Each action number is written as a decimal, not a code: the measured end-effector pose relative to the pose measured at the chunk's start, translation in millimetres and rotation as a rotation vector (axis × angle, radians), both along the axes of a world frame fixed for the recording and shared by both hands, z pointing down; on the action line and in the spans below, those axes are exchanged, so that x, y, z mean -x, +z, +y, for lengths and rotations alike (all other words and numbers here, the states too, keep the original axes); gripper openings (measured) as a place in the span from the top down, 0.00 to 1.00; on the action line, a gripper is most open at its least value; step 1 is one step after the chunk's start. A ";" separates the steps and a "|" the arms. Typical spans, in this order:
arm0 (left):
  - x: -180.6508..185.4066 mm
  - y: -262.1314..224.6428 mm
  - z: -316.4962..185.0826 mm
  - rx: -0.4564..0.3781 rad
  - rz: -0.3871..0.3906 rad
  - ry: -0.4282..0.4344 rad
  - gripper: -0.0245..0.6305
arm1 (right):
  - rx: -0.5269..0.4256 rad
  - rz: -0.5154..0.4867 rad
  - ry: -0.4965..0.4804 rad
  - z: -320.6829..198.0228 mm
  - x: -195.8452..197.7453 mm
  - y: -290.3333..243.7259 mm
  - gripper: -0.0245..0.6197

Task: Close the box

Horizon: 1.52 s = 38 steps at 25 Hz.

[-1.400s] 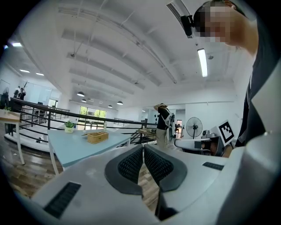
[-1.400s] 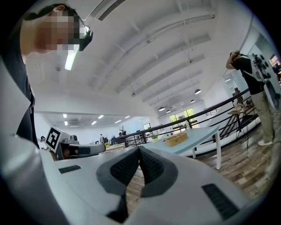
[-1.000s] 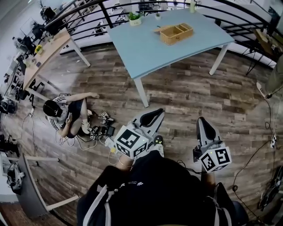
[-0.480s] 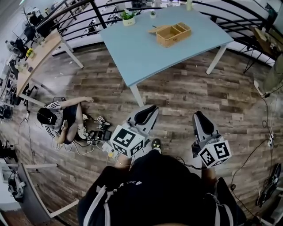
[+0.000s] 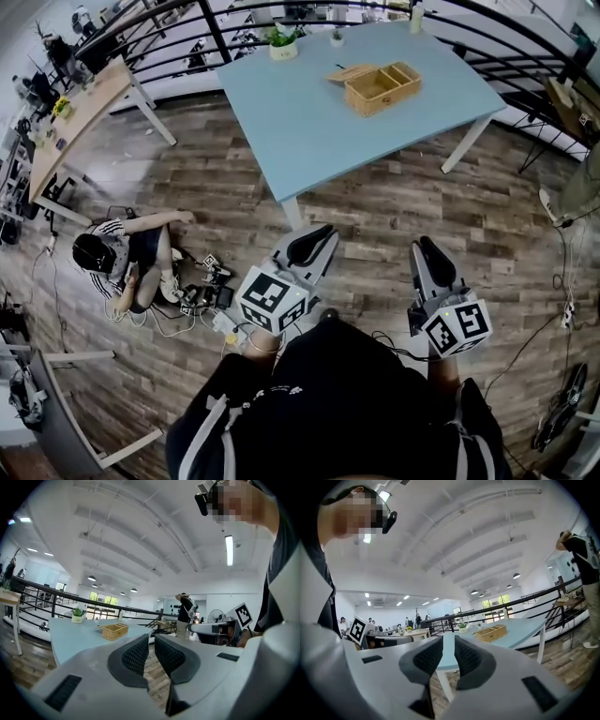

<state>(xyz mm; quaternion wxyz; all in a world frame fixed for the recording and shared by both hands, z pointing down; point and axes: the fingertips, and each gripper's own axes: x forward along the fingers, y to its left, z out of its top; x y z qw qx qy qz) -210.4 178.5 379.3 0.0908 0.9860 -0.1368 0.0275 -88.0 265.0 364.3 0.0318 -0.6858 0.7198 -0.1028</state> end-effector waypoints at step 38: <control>-189.6 12.5 -182.0 0.089 -0.098 -0.295 0.86 | 0.020 -0.096 -0.316 -231.5 -217.7 14.2 0.83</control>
